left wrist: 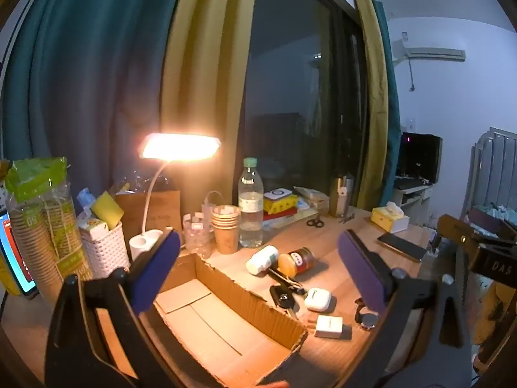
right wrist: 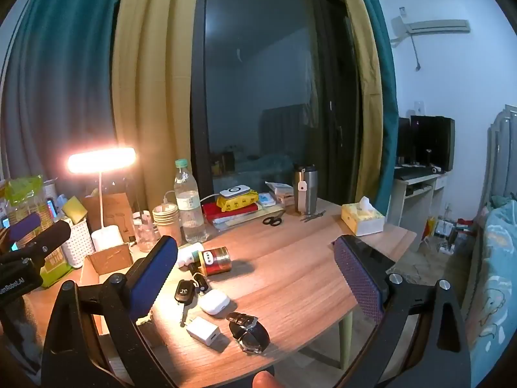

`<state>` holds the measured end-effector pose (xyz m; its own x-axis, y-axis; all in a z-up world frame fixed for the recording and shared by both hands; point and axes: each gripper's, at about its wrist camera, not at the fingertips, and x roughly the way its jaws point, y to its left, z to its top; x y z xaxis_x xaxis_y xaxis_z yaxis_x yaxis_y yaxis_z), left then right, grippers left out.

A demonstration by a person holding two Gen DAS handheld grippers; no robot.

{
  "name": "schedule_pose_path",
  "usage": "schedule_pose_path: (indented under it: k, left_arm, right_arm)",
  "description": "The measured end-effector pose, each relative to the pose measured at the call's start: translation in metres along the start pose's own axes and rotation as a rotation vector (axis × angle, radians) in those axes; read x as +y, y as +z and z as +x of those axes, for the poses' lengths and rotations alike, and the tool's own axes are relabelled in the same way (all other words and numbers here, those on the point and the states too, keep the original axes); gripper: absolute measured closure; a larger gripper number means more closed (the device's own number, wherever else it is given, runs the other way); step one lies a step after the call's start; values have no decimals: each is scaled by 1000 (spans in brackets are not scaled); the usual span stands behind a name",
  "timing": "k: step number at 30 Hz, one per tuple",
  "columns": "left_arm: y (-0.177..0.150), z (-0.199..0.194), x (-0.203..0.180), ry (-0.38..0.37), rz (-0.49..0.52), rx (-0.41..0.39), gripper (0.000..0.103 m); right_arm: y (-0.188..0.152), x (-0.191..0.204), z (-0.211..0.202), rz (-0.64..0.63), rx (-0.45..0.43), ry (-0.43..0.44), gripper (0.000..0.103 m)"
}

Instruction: Organize rigid objects

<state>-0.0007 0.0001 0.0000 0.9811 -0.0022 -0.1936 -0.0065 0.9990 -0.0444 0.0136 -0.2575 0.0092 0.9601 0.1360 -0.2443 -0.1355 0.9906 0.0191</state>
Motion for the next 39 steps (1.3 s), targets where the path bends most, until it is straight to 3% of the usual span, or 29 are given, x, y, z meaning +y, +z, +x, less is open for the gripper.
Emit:
schedule_pose_path:
  k: [39]
  left_arm:
    - [-8, -8, -9, 26, 18, 17, 5]
  right_arm:
    - [-2, 5, 0, -8, 7, 23, 4]
